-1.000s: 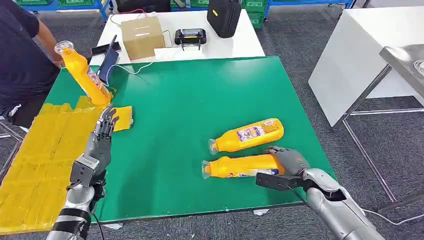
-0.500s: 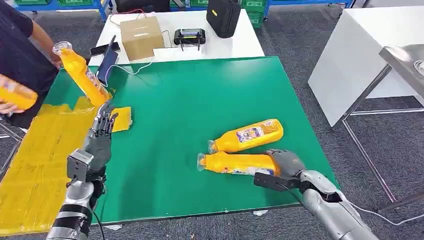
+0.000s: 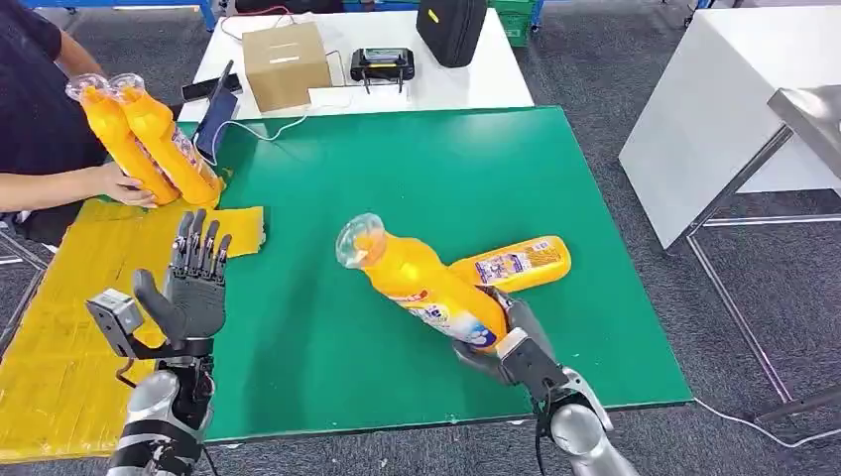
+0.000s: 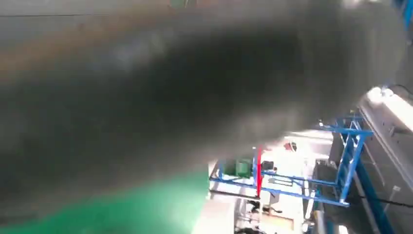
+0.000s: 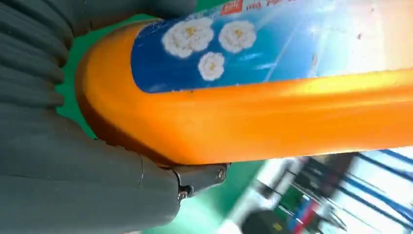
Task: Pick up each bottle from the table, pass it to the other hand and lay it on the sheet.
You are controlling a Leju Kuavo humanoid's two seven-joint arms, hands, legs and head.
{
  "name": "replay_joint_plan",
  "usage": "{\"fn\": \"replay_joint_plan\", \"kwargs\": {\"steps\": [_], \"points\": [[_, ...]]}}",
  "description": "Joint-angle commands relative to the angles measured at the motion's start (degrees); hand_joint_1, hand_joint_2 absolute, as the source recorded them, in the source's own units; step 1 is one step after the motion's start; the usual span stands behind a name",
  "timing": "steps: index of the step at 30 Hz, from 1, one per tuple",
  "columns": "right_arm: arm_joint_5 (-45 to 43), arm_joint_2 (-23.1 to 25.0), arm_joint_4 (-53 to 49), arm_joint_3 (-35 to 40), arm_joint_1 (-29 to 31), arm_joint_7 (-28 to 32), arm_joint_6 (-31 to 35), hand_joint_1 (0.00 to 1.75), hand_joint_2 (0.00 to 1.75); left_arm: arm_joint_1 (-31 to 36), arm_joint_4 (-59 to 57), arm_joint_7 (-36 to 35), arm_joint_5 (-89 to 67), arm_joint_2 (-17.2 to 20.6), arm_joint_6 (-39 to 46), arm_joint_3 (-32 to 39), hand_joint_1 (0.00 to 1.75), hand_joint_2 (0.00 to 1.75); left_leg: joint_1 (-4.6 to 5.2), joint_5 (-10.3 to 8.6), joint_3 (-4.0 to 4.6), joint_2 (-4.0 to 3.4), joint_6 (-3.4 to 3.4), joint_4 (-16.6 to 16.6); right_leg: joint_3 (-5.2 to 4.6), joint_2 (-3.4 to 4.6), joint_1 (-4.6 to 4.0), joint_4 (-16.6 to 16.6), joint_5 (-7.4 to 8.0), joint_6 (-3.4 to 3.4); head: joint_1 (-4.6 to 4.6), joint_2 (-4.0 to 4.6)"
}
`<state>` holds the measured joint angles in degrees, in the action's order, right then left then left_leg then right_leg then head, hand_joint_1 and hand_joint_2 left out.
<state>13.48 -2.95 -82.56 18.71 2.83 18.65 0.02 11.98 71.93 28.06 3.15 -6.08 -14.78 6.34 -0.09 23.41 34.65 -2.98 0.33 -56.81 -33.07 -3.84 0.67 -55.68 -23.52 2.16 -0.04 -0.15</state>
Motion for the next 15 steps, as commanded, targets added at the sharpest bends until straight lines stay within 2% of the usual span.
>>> {"fn": "replay_joint_plan", "kwargs": {"steps": [1,15], "points": [[-2.9,6.7,-0.7,-1.3,3.7,1.5,1.7,1.75,1.75,-0.2,1.1,-2.1,2.7,-1.6,-1.4,-5.1,0.0,1.75,-0.01,0.04,0.04,0.12,-0.03,0.0,-0.03,0.18,0.02,0.0,-0.03,-0.04,0.0,0.0],[-3.5,7.0,0.0,-1.3,4.2,1.8,2.1,1.75,1.75,-0.2,1.1,-2.2,3.3,-1.2,-1.7,-5.5,0.0,1.75,-0.04,0.06,0.07,0.22,-0.02,0.0,-0.02,0.19,-0.01,0.0,-0.05,-0.06,0.0,0.0]]}}
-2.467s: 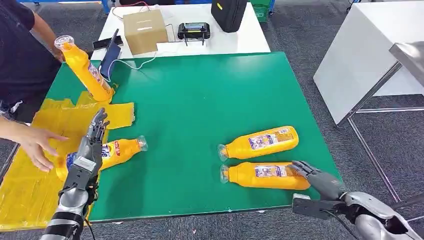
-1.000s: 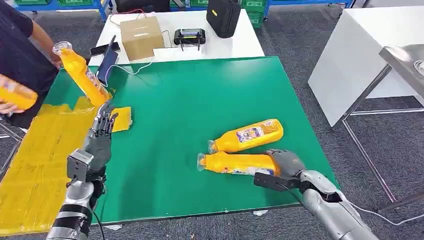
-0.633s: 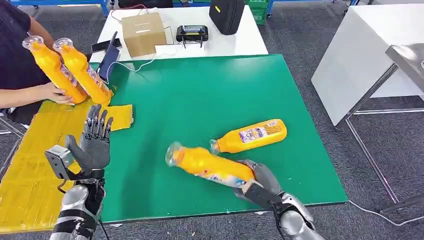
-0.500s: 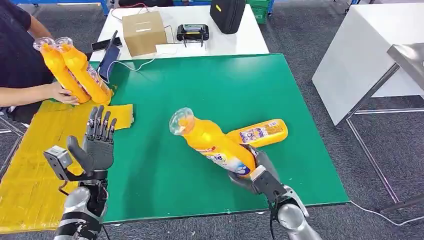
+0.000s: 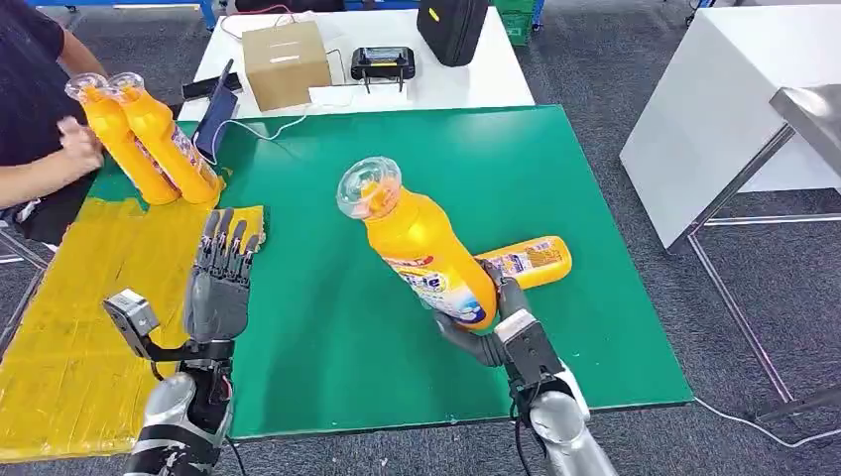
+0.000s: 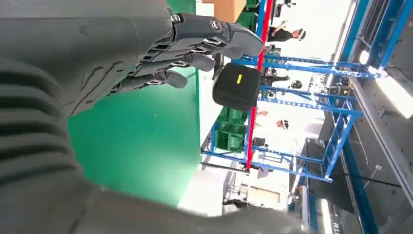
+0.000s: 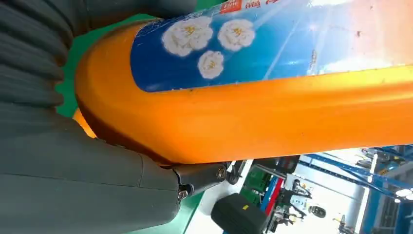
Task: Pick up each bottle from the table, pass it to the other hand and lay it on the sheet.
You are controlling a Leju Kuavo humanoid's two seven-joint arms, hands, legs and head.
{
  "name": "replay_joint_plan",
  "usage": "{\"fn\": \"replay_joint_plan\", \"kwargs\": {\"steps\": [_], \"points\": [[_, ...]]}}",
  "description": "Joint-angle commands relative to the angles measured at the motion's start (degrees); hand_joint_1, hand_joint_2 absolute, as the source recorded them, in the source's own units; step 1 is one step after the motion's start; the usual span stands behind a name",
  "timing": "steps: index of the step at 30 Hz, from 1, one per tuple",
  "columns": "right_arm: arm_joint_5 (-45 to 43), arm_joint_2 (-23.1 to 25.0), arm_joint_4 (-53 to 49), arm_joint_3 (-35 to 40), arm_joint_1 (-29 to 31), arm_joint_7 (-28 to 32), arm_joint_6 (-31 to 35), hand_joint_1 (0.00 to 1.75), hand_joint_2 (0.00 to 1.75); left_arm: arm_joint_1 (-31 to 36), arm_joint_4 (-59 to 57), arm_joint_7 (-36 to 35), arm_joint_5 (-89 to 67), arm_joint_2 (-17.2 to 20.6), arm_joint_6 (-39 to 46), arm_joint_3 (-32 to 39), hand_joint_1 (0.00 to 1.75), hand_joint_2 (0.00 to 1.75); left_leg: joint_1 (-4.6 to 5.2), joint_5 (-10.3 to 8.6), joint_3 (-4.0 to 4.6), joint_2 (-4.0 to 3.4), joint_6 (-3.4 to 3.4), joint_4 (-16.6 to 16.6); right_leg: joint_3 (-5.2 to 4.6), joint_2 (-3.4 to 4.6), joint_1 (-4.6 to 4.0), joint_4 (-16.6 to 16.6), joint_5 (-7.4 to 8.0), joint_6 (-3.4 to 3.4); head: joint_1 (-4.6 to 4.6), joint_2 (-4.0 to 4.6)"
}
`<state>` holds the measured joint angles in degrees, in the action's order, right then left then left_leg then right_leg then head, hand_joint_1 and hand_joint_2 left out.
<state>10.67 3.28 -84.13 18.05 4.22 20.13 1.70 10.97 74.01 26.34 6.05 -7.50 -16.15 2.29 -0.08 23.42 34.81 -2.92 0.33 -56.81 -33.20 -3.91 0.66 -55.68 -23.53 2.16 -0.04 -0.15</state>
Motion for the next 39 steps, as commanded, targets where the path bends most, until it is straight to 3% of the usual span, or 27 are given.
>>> {"fn": "replay_joint_plan", "kwargs": {"steps": [1,13,28,39], "points": [[-0.9,1.4,2.8,-0.4,3.8,0.3,0.6,1.75,1.75,0.7,-0.6,-0.6,0.5,0.2,-0.7,-2.1,0.0,1.75,-0.01,0.02,-0.03,0.1,-0.01,0.0,0.04,0.19,0.02,0.0,-0.02,-0.04,0.0,0.0],[-0.8,6.4,20.3,5.8,16.4,-1.6,1.9,1.75,1.75,1.8,2.1,2.4,-4.0,0.6,-3.6,-11.7,0.0,1.75,-0.05,0.0,0.01,0.05,-0.03,0.0,-0.01,0.27,-0.02,0.0,0.01,-0.05,-0.02,0.0],[1.3,8.8,25.9,12.8,18.4,-3.3,0.3,1.75,1.75,1.6,3.1,4.2,-6.2,2.0,-5.9,-14.1,0.0,1.75,-0.04,0.0,0.04,0.08,-0.04,0.0,-0.03,0.22,-0.02,0.0,0.0,-0.05,0.0,0.0],[7.4,13.6,37.1,28.5,16.2,-4.6,-2.6,1.75,1.75,3.9,-0.2,4.2,-11.8,2.4,-1.4,-14.0,0.0,1.75,-0.12,0.07,-0.21,0.23,-0.09,0.1,0.21,0.35,-0.05,0.1,-0.1,-0.13,0.0,0.0]]}}
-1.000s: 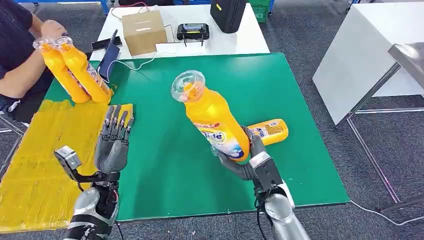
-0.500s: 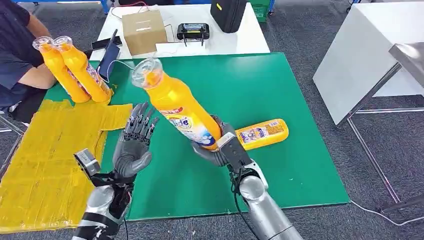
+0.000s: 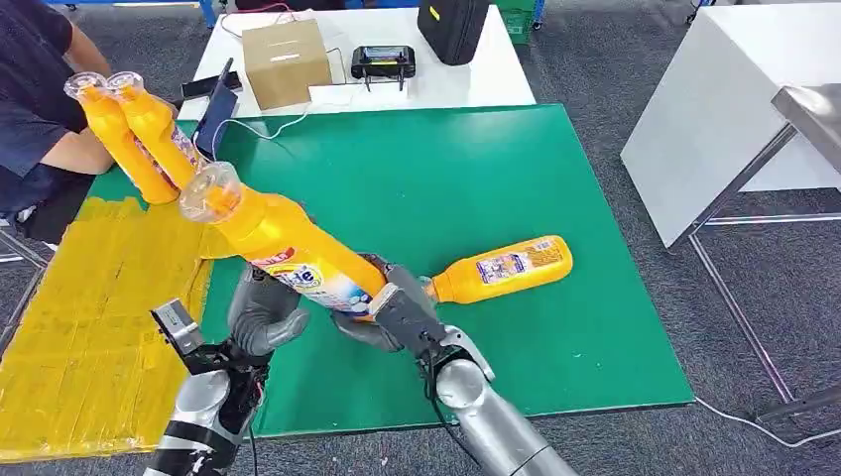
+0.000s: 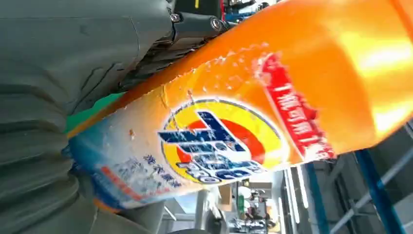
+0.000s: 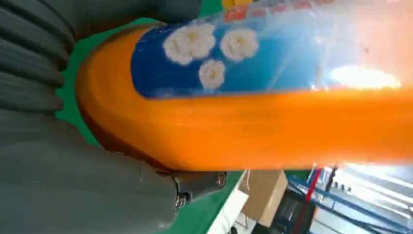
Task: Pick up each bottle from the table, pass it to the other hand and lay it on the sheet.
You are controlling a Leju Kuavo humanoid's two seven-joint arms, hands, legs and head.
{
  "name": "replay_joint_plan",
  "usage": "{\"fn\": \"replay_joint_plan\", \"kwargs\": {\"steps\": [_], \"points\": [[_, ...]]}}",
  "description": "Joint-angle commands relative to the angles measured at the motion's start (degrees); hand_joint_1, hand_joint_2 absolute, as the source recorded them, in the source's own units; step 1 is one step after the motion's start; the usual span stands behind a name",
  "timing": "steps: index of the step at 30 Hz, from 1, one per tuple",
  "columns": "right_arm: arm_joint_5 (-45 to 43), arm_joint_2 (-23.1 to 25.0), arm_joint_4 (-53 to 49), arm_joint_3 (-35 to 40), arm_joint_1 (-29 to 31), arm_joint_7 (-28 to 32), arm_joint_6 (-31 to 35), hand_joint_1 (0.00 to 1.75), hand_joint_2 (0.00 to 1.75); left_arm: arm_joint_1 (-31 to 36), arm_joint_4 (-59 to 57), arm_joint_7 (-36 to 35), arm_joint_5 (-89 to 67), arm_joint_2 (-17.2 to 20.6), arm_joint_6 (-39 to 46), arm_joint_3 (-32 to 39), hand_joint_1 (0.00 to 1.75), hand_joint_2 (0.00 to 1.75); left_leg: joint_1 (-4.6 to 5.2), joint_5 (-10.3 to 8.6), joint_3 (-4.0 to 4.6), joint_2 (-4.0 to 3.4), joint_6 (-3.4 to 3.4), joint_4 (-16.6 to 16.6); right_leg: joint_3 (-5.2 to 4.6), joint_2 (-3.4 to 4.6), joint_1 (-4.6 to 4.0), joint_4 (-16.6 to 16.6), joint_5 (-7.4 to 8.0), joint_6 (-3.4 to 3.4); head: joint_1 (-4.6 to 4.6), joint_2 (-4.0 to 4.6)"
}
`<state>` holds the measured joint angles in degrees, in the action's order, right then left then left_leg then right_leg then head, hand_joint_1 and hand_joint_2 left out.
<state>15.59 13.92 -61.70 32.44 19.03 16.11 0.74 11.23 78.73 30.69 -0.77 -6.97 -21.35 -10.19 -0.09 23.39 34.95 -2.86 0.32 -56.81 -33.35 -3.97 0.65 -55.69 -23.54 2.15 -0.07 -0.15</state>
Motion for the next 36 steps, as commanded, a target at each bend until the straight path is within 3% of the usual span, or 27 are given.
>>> {"fn": "replay_joint_plan", "kwargs": {"steps": [1,3,4,5,34,35,36], "points": [[2.7,3.2,15.2,14.7,1.2,-0.5,-1.5,1.75,1.75,3.7,-5.2,-0.1,-5.3,1.7,4.4,-1.3,0.0,1.75,-0.09,0.07,-0.28,0.1,-0.06,0.1,0.27,0.32,-0.03,0.1,-0.05,-0.09,0.0,0.0],[3.0,3.5,16.6,15.9,1.0,-0.3,-1.4,1.75,1.75,4.0,-5.7,0.4,-6.0,2.0,4.6,-1.4,0.0,1.75,-0.11,0.08,-0.31,0.19,-0.07,0.1,0.29,0.33,-0.04,0.1,-0.09,-0.11,0.02,0.0],[3.0,3.5,17.0,16.0,1.1,-0.2,-1.1,1.75,1.75,3.9,-5.6,0.6,-6.0,1.7,4.7,-1.0,1.64,1.75,-0.09,0.03,-0.16,0.19,-0.04,0.1,0.15,0.12,-0.04,0.1,-0.06,-0.07,0.02,0.0],[2.8,3.3,16.8,15.7,1.1,-0.1,-0.8,1.75,1.75,3.6,-5.3,1.0,-6.5,1.8,4.9,-1.0,1.75,1.75,-0.07,0.01,-0.1,0.23,-0.03,0.0,0.07,0.06,-0.03,0.1,-0.05,-0.06,0.02,0.0],[3.4,0.0,12.1,11.3,1.1,-0.7,1.2,1.75,1.75,1.4,-3.5,3.4,-8.8,2.8,5.0,-0.1,1.75,1.75,-0.1,0.05,-0.08,0.38,-0.04,0.0,0.12,0.08,-0.03,0.1,-0.13,-0.09,0.02,0.0],[3.8,-0.5,11.3,10.8,1.5,-1.0,1.7,1.57,1.75,1.0,-3.0,4.1,-9.8,3.4,5.2,-0.3,1.75,1.75,-0.12,0.08,-0.15,0.46,-0.05,0.0,0.19,0.13,-0.04,0.1,-0.16,-0.11,0.02,0.0],[4.4,-1.0,10.7,10.1,2.1,-1.9,2.6,0.24,1.75,0.5,-2.6,4.7,-10.8,4.0,5.5,-0.2,1.75,1.75,-0.07,0.02,-0.04,0.33,-0.03,0.0,0.03,0.06,-0.01,0.1,-0.09,-0.07,0.0,0.0]]}}
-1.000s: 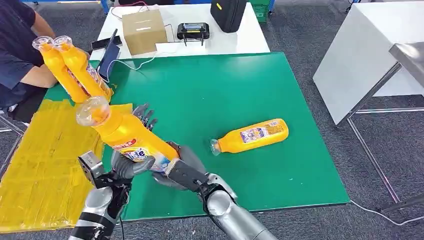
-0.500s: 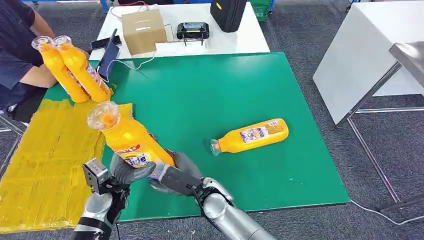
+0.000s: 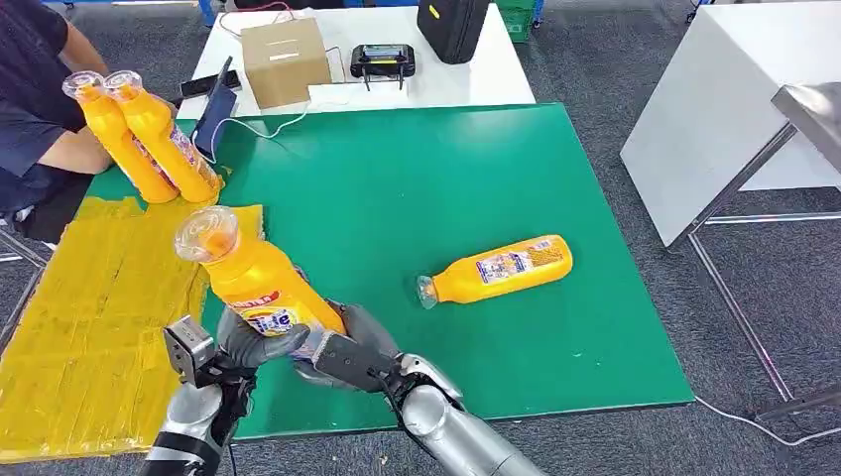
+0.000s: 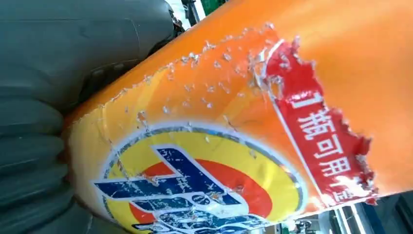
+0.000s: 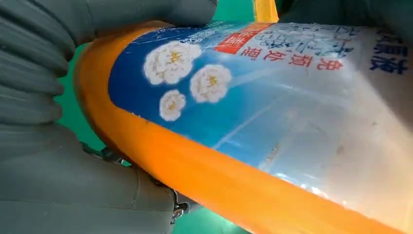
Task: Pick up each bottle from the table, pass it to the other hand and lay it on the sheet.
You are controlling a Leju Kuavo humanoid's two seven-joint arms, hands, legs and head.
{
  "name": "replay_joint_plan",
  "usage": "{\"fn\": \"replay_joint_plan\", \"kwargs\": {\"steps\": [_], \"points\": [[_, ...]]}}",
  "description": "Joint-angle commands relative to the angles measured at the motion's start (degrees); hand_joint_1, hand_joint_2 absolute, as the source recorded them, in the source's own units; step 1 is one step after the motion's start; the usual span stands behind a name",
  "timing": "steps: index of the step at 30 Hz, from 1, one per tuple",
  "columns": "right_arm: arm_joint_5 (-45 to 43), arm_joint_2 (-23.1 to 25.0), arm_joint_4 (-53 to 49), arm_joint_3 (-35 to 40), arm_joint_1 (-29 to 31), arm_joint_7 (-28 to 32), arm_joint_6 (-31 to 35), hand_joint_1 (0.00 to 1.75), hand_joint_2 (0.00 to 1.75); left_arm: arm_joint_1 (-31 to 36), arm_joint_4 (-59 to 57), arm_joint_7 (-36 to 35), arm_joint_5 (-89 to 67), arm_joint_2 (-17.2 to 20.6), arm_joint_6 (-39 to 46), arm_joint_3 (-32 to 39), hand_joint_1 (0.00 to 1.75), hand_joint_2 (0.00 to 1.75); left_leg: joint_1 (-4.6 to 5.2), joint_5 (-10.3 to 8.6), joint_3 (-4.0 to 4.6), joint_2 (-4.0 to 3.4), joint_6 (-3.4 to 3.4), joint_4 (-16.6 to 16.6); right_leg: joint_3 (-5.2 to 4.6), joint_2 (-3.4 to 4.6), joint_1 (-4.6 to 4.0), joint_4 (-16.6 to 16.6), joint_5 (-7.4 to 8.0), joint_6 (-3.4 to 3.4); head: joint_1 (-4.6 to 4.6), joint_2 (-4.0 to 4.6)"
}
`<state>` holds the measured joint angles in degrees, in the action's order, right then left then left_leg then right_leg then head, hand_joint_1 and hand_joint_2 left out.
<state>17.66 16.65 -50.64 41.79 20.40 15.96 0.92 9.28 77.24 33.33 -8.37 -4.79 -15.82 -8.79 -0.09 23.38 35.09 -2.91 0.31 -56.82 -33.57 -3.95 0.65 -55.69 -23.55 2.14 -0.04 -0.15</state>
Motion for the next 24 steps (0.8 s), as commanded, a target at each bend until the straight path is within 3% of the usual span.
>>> {"fn": "replay_joint_plan", "kwargs": {"steps": [1,3,6,7,16,21,24], "points": [[2.2,-4.2,-1.5,-0.6,1.6,-2.4,3.0,0.0,1.75,1.6,-0.4,2.6,-4.7,2.6,1.0,-1.1,1.75,1.75,-0.06,0.02,-0.11,0.27,-0.02,0.0,0.18,0.08,-0.02,0.1,-0.05,-0.05,0.0,0.0],[1.0,-4.0,-2.2,-2.7,4.4,-3.3,2.5,0.0,1.75,0.1,0.6,3.5,-6.4,4.7,3.1,0.9,1.75,1.75,-0.02,0.02,-0.09,0.16,-0.01,0.0,0.11,0.16,0.01,0.0,-0.03,-0.04,0.0,0.0],[-1.6,-0.3,-0.9,-5.2,10.3,-3.9,2.4,0.0,1.75,-4.9,3.1,6.4,-11.8,10.3,10.1,9.7,1.75,1.75,0.01,0.05,-0.04,-0.16,-0.03,0.0,0.01,0.45,0.04,-0.1,0.02,-0.05,-0.02,0.0],[-1.9,0.8,-0.1,-5.5,11.5,-4.0,2.5,0.0,1.75,-6.0,4.6,6.7,-11.0,11.8,8.7,11.7,1.75,1.75,-0.02,0.18,-0.2,-0.43,-0.07,0.0,0.07,0.95,0.03,-0.1,-0.01,-0.11,-0.02,0.0],[-2.2,0.6,0.2,-4.9,10.9,-3.2,3.2,0.0,1.75,-5.5,4.4,6.7,-13.9,9.6,9.1,13.2,1.75,1.75,-0.18,-0.03,-0.08,0.24,-0.18,0.0,0.13,0.16,-0.11,-0.1,-0.13,-0.09,-0.04,0.0],[-4.4,1.1,0.6,-6.6,16.1,-3.1,4.5,0.0,1.75,-4.1,1.3,6.7,-19.8,14.6,21.0,20.3,1.75,1.75,-0.13,-0.1,0.17,0.05,-0.21,0.0,-0.13,0.24,-0.09,-0.1,-0.02,-0.12,-0.07,0.0],[-5.1,0.0,-2.2,-7.2,16.1,-4.3,5.0,0.0,1.75,-2.2,-1.8,6.7,-29.5,13.8,29.7,23.1,1.75,1.75,-0.12,-0.13,0.13,0.2,-0.22,0.0,-0.1,0.06,-0.08,-0.1,-0.03,-0.11,-0.02,0.0]]}}
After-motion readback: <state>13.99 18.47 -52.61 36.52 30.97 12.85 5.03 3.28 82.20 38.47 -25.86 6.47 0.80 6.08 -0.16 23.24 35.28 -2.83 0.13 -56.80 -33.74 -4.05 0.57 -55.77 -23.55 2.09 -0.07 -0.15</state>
